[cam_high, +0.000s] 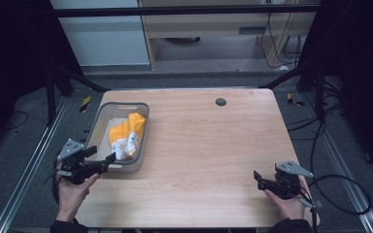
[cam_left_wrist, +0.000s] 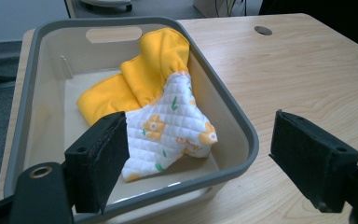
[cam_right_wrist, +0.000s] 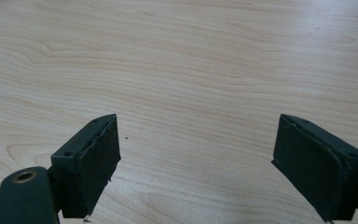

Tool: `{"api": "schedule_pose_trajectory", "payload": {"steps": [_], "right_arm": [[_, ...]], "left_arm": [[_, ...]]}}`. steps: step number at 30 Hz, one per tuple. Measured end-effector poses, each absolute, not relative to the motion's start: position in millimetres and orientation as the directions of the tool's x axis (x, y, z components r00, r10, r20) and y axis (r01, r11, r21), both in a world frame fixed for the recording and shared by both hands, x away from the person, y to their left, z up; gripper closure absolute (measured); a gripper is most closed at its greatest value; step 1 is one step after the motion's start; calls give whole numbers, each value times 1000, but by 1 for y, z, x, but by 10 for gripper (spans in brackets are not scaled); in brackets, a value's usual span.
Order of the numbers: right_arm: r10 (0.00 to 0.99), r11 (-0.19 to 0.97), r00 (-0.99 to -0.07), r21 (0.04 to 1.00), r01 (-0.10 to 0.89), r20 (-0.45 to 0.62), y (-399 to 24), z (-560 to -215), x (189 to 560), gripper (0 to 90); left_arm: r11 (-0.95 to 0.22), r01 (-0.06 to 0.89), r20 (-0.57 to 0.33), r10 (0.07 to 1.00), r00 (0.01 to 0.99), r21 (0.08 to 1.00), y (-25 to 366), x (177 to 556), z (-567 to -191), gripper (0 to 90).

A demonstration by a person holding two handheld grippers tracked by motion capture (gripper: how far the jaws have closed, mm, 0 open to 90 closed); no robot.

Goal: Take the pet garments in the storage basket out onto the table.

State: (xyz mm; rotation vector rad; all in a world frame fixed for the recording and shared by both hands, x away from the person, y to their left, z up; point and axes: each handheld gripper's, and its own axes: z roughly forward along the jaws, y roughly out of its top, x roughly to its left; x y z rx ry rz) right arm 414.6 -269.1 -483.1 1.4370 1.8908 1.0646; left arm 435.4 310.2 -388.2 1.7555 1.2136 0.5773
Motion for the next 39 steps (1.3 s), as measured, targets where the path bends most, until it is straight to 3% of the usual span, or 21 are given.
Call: {"api": "schedule_pose_trajectory", "payload": {"steps": [39], "right_arm": [[951, 130, -306, 845, 518, 41, -270, -482, 417, 157]], "left_arm": [[-178, 551, -68, 915, 397, 816, 277, 498, -391, 202]]}}
